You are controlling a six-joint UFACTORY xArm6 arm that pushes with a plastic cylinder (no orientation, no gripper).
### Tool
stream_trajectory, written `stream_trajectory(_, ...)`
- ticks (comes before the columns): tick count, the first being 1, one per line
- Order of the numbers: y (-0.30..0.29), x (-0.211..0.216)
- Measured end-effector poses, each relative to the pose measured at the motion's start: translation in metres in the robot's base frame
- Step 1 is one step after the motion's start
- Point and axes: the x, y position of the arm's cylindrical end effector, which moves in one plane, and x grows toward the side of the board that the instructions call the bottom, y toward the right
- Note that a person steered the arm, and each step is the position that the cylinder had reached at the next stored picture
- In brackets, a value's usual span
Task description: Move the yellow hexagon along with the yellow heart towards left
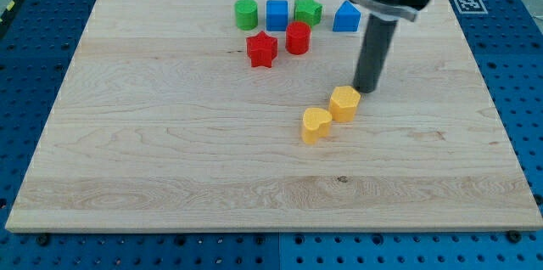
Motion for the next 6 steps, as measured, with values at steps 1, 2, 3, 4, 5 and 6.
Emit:
stream_trajectory(1,0.001,0.01)
stream_trajectory(2,-0.015,0.031)
stream_trajectory(3,-0.037,0.04)
stream_trajectory(4,-0.064,0.052)
stream_trajectory(5,-0.086,0.068)
stream_trajectory(6,-0.088,0.056)
